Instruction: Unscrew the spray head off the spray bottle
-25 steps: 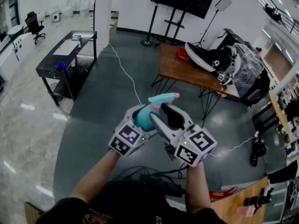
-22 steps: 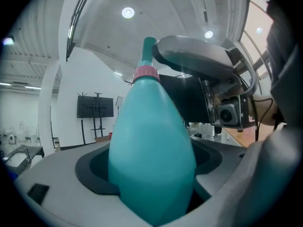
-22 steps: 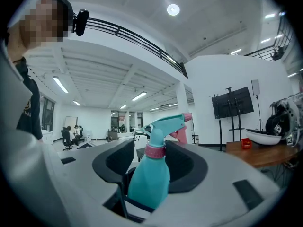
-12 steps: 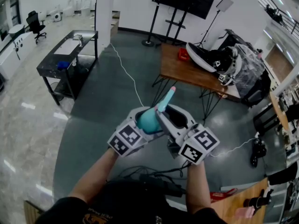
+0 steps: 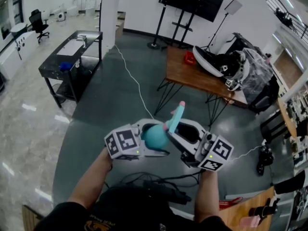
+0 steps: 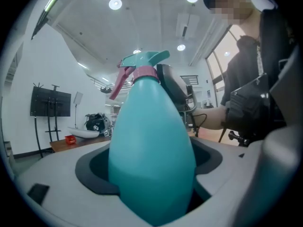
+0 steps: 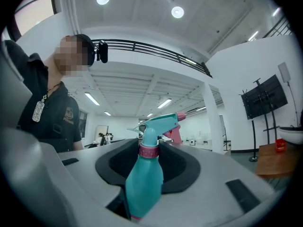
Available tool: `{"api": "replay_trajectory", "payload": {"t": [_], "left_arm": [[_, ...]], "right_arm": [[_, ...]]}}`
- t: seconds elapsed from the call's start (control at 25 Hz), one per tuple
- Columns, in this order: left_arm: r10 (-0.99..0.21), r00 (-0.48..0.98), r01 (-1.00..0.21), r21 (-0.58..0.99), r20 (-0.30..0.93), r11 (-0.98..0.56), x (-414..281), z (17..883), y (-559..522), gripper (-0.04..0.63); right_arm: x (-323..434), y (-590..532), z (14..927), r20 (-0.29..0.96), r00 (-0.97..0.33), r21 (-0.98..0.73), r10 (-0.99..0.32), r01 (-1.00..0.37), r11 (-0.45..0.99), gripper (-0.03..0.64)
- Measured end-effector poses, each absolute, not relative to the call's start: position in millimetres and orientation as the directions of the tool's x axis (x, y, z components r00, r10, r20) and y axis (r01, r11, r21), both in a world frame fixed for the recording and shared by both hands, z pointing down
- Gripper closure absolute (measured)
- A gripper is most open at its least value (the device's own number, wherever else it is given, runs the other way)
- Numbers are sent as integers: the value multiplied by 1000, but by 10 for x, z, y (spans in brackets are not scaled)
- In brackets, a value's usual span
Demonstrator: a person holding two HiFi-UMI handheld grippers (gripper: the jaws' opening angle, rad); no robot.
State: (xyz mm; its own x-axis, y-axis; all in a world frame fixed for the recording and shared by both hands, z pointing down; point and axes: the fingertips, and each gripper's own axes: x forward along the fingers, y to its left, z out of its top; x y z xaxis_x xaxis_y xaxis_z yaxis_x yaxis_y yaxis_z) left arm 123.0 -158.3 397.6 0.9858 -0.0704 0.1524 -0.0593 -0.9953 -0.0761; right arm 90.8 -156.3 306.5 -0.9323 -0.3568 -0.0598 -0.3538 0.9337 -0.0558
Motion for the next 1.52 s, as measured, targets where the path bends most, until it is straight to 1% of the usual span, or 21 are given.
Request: {"api": "replay_trajectory", "payload": {"t": [0.12, 0.2, 0.36, 0.4, 0.48, 0.6, 0.76, 0.96, 1.04, 1.12, 1.24, 1.36, 1.52], "left_arm": [[5, 988, 18, -79, 157, -997, 1245, 3999, -1431, 164], [4, 987, 18, -87, 161, -996, 1247, 4007, -1410, 163], [-121, 981, -108, -88, 154, -990, 1245, 4007, -1612, 163], [-159, 976, -147, -86, 151, -985, 1242, 4009, -1677, 163], [-237, 960, -226, -88, 147, -970, 1224, 4017, -1801, 163], [-346, 926, -334, -103, 150, -937, 1188, 4048, -1955, 163], [-427, 891, -414, -110, 155, -904, 1197, 4102, -2031, 163], [-498, 850, -482, -126, 171, -867, 1209, 4131, -2085, 163], [-500, 849, -485, -123, 172, -866, 1223, 4136, -2088, 163], [-491, 853, -476, -121, 176, -871, 1223, 4146, -2091, 163], [-450, 873, -433, -123, 187, -893, 1217, 4140, -2061, 163], [-360, 913, -341, -123, 190, -932, 1236, 4118, -1964, 163], [-194, 962, -171, -128, 192, -977, 1211, 4089, -1755, 163]], "right_arm": [[921, -1433, 3084, -56, -954, -44, -293, -291, 956, 472], [932, -1410, 3095, -53, -955, -40, -292, -290, 956, 472], [972, -1522, 3083, -76, -918, -69, -388, -384, 921, 471], [988, -1544, 3075, -88, -909, -83, -407, -401, 912, 454], [1025, -1600, 3077, -99, -884, -102, -457, -447, 889, 446], [1026, -1706, 3134, -60, -835, -95, -547, -541, 836, 445], [910, -1774, 3229, 4, -778, -73, -628, -626, 776, 445], [877, -1899, 3223, -14, -701, -132, -713, -705, 697, 445], [892, -1926, 3222, -20, -683, -138, -730, -722, 679, 445], [912, -1949, 3228, -20, -674, -143, -739, -729, 669, 472], [909, -1938, 3217, -17, -698, -144, -716, -707, 692, 476], [903, -1865, 3194, -27, -759, -136, -651, -642, 754, 479], [902, -1703, 3164, -74, -847, -138, -526, -513, 847, 479]]}}
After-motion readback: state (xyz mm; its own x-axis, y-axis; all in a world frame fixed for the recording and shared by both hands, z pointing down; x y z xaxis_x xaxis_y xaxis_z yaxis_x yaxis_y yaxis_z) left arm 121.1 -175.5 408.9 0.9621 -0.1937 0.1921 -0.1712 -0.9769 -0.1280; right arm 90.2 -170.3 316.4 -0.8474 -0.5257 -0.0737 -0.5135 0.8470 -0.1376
